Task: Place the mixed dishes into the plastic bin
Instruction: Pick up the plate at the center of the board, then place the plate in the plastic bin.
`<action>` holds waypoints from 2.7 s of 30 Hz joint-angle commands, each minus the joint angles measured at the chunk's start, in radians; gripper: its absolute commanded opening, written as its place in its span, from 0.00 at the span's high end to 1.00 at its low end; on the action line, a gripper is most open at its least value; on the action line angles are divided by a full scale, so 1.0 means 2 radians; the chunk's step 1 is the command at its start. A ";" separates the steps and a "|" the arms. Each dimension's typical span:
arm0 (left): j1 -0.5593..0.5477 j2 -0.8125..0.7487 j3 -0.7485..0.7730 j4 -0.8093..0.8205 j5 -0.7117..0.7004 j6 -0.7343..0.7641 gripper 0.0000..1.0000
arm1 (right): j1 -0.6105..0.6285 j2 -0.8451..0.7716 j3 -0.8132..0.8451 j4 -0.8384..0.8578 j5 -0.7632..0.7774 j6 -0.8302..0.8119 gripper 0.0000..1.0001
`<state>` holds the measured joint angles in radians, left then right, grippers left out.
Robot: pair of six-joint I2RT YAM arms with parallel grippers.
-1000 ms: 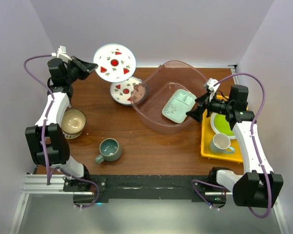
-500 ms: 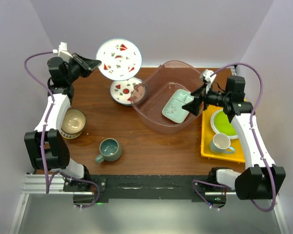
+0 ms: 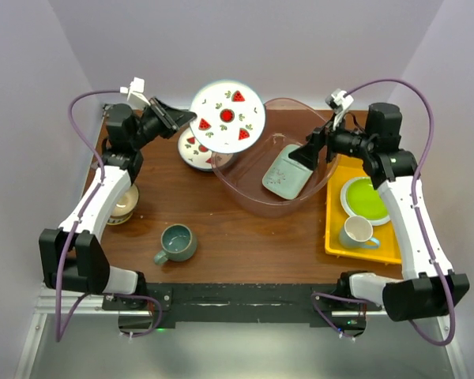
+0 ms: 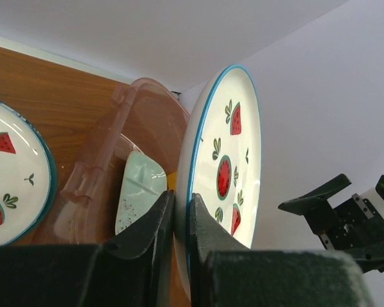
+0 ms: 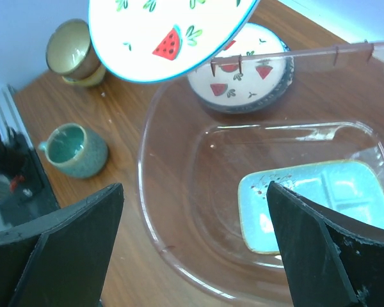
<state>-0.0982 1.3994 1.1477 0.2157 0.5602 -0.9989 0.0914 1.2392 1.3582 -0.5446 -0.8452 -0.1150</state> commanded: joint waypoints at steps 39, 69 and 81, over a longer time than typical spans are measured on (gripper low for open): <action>-0.120 -0.061 -0.075 0.131 -0.088 -0.019 1.00 | 0.068 0.008 -0.069 0.151 0.158 0.322 0.08; -0.026 -0.148 -0.073 -0.081 -0.142 0.294 0.10 | -0.031 0.143 0.050 0.133 0.064 0.111 1.00; -0.026 -0.236 -0.186 -0.073 -0.207 0.361 0.06 | -0.030 0.345 0.268 -0.202 0.100 -0.162 1.00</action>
<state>-0.1509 0.9478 0.7891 0.0654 0.1921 -0.3489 0.0307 1.8946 1.7611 -0.7441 -0.6411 -0.2615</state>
